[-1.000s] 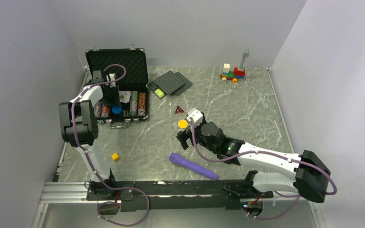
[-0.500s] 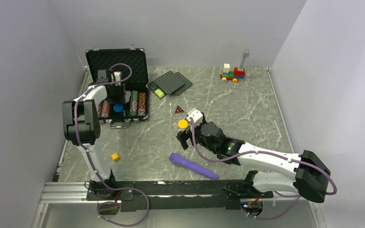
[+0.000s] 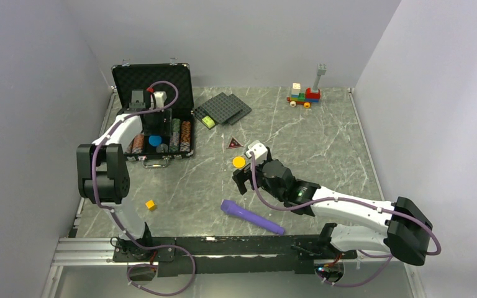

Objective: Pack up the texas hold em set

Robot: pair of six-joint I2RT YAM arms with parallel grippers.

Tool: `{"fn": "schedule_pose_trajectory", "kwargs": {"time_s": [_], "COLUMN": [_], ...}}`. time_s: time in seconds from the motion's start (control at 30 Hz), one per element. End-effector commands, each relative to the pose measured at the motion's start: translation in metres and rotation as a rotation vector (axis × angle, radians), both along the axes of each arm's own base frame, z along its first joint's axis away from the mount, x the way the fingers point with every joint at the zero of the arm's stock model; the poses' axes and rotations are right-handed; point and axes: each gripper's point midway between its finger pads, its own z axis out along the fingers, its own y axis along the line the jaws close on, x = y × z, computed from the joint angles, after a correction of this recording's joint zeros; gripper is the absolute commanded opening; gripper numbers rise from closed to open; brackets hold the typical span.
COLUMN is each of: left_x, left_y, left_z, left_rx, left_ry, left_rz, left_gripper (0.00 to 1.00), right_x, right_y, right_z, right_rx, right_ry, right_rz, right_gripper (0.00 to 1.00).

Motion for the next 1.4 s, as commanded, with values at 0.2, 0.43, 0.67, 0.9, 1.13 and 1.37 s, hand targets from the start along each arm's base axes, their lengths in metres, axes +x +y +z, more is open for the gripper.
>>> {"fn": "schedule_pose_trajectory", "kwargs": {"time_s": [0.2, 0.43, 0.67, 0.9, 1.13, 1.37], "left_x": [-0.008, -0.007, -0.006, -0.019, -0.05, -0.058], "left_y": [-0.018, -0.004, -0.006, -0.024, -0.041, -0.051], "left_z": [0.032, 0.01, 0.005, 0.068, 0.116, 0.136], "left_rx": [-0.091, -0.02, -0.034, -0.133, -0.167, -0.201], "left_ry": [-0.046, 0.015, 0.031, -0.133, -0.277, -0.331], "left_rz": [-0.025, 0.02, 0.025, -0.002, -0.053, -0.078], "left_gripper": [0.68, 0.7, 0.7, 0.73, 0.75, 0.76], "right_x": [0.013, 0.022, 0.04, 0.063, 0.083, 0.092], "right_y": [-0.004, -0.011, -0.02, -0.019, 0.008, 0.02], "right_z": [0.006, -0.003, -0.027, -0.049, -0.072, -0.108], "right_rx": [0.012, 0.009, 0.007, -0.046, -0.133, -0.208], "right_ry": [0.022, 0.067, 0.182, 0.254, 0.325, 0.424], "right_rz": [-0.11, -0.178, -0.271, -0.314, -0.276, -0.281], "right_gripper": [0.99, 0.99, 0.99, 0.99, 0.94, 0.85]}}
